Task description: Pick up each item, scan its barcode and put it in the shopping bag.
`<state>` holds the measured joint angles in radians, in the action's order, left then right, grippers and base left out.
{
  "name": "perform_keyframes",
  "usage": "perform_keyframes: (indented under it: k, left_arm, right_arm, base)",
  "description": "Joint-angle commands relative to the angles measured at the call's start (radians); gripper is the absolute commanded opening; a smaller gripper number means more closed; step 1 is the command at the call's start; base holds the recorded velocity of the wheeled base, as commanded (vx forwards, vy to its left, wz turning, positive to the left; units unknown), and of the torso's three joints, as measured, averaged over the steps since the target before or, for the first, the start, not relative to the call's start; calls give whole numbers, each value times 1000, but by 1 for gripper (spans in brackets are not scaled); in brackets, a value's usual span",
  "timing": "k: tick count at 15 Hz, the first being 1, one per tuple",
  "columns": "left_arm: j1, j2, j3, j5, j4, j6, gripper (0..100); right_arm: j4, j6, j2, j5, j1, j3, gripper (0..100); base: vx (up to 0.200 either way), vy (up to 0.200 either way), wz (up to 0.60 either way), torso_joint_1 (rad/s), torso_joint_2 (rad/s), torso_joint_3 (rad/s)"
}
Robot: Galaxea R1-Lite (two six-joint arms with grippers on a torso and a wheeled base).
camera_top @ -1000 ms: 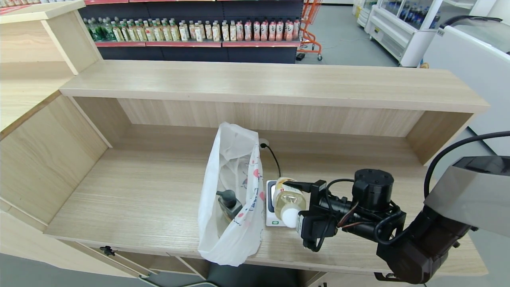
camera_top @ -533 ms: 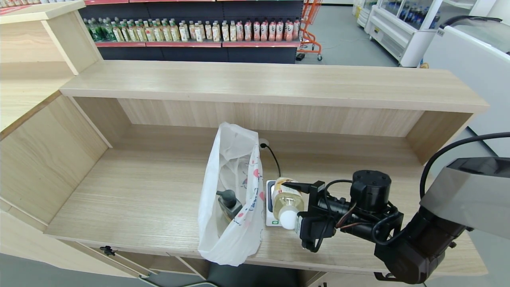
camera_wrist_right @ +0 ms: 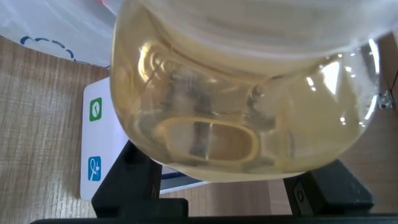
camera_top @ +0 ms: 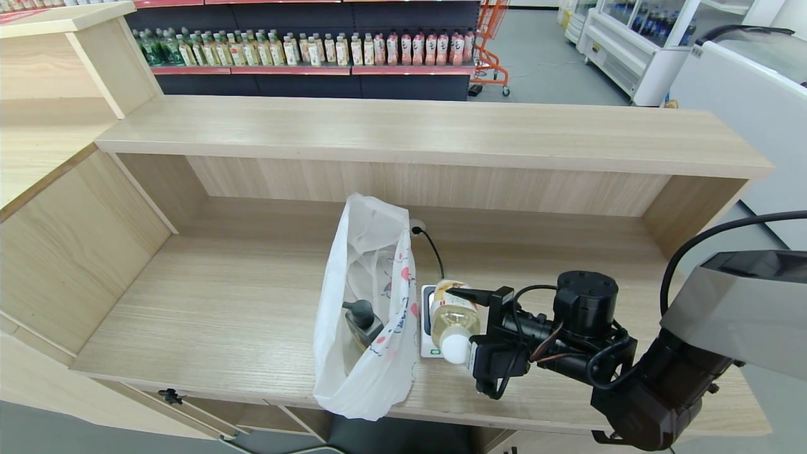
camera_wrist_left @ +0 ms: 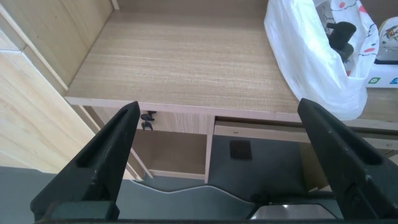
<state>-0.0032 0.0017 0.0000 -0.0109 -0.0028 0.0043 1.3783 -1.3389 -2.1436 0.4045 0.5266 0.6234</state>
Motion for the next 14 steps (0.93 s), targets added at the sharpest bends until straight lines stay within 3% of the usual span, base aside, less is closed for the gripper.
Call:
perform_keyframes:
  k: [1, 4, 7, 10, 12, 14]
  left_arm:
    - [0, 0, 0, 0, 0, 0, 100]
    - [0, 0, 0, 0, 0, 2, 100]
    - [0, 0, 0, 0, 0, 2, 100]
    - [0, 0, 0, 0, 0, 0, 100]
    - [0, 0, 0, 0, 0, 2, 100]
    - [0, 0, 0, 0, 0, 3, 100]
  right_arm:
    - [-1, 0, -1, 1, 1, -1, 0]
    - [28, 18, 21, -41, 18, 7, 0]
    - [2, 210, 172, -257, 115, 87, 0]
    - [-217, 442, 324, -420, 159, 251, 0]
    - [-461, 797, 424, -539, 162, 371, 0]
    - [-581, 1014, 478, -581, 130, 363, 0]
  base:
    - [0, 0, 0, 0, 0, 0]
    - [0, 0, 0, 0, 0, 0]
    - [0, 0, 0, 0, 0, 0]
    - [0, 0, 0, 0, 0, 0]
    - [0, 0, 0, 0, 0, 0]
    - [0, 0, 0, 0, 0, 0]
